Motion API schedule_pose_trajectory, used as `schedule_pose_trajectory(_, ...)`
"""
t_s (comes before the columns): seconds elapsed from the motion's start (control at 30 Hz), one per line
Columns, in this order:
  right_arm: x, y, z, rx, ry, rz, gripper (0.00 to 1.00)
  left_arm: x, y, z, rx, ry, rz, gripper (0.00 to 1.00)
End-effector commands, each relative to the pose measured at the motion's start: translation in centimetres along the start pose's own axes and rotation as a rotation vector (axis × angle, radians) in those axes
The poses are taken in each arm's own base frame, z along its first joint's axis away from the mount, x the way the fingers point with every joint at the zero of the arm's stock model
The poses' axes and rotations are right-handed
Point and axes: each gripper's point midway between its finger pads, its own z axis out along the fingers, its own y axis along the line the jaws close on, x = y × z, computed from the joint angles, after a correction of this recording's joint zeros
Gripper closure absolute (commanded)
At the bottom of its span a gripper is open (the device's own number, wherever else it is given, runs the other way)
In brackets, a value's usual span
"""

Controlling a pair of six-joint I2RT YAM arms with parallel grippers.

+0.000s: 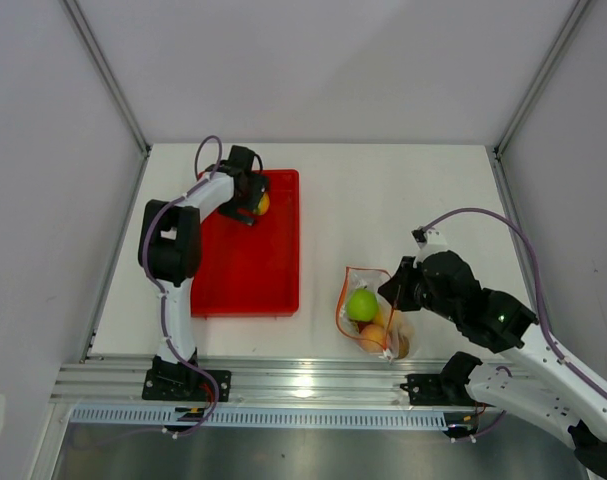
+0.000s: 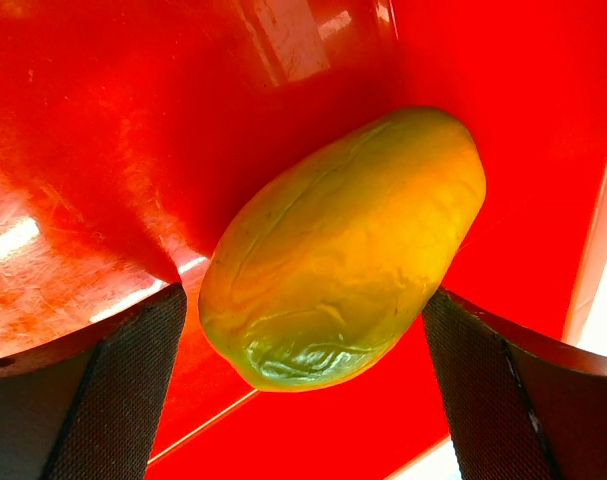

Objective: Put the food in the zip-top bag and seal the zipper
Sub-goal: Pick up the fake fruit from the bin.

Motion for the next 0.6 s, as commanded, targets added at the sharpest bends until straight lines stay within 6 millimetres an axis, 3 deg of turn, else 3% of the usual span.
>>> schedule_pose_trajectory(0.0,-0.2,0.0,0.2,-0.003,-0.011,0.006,1.00,-1.3,-0.6,-0.1,0.017,-0.027,-0.005,0.00)
schedule_pose_trajectory(0.33,-0.2,0.0,0.4,-0.003,-0.009,0.007,1.00,-2.1,-1.3,0.2,0.039,-0.041,0.001,0.02)
schedule_pose_trajectory(0.57,-0.4,0.2,0.4,-0.006,-0.013,0.008,1.00,-1.8,-2.5,0.1,0.116,-0.013,0.044,0.26)
